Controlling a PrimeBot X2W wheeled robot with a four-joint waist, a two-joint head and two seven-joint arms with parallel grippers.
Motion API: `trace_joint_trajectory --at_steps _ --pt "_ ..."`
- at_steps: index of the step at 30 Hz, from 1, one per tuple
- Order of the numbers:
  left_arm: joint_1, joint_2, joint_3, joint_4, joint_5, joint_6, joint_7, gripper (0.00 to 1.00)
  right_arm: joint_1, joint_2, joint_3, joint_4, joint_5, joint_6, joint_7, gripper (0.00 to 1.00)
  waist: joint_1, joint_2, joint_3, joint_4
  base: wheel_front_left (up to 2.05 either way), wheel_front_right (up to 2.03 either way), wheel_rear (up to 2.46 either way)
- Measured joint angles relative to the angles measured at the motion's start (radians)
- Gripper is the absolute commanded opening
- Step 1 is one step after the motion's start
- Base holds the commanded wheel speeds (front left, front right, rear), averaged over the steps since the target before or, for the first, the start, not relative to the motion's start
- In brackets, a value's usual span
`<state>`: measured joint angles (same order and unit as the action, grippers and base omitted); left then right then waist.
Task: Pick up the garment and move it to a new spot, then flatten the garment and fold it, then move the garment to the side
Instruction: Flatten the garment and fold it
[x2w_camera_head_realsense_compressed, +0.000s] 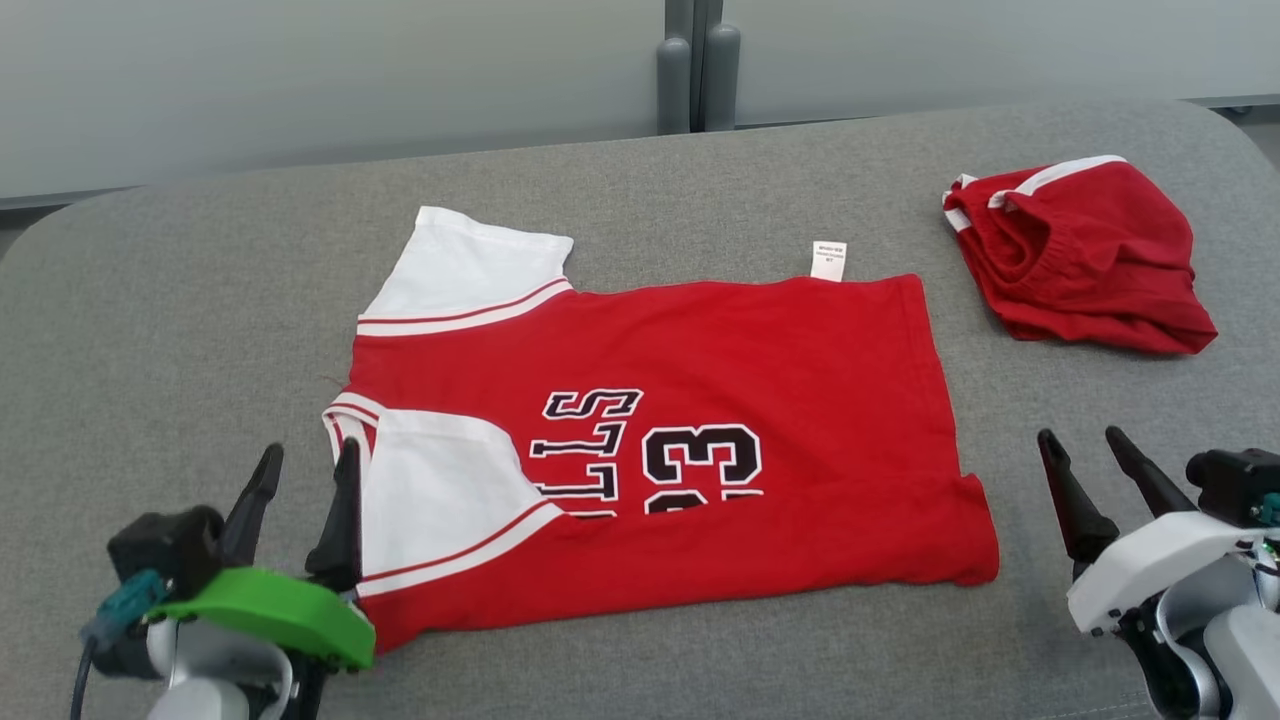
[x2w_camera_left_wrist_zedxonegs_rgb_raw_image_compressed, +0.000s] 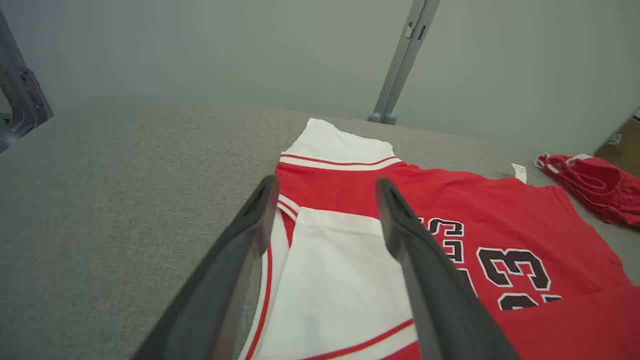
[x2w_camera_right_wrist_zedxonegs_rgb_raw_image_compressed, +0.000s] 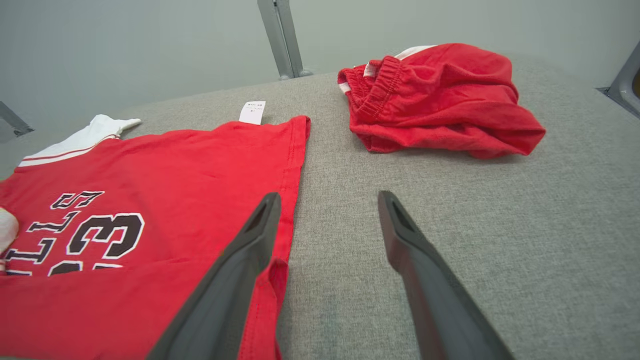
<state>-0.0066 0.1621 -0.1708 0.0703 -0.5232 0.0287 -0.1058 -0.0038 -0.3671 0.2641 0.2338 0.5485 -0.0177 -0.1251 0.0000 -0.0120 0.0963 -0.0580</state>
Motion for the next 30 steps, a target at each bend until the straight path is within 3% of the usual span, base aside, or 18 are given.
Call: trace_joint_trajectory --at_steps 8,17,30 --pt "-0.218 0.003 -0.057 0.067 0.028 -0.006 0.113 1.0 -0.139 -0.004 0.058 -0.048 -0.027 0.029 0.06 1.0 0.0 0.0 0.048 -0.002 0.0 0.0 0.0" --pt "-0.446 -0.007 -0.055 0.198 0.029 0.008 0.237 1.0 -0.308 0.016 0.143 -0.081 -0.095 0.062 0.122 1.0 0.0 0.0 0.154 -0.021 0.0 0.0 0.0" --pt "-0.723 0.087 -0.049 0.325 0.102 0.024 0.372 1.0 -0.426 0.053 0.183 -0.13 -0.129 0.079 0.14 1.0 0.0001 0.0 0.327 -0.09 0.0 0.0 0.0"
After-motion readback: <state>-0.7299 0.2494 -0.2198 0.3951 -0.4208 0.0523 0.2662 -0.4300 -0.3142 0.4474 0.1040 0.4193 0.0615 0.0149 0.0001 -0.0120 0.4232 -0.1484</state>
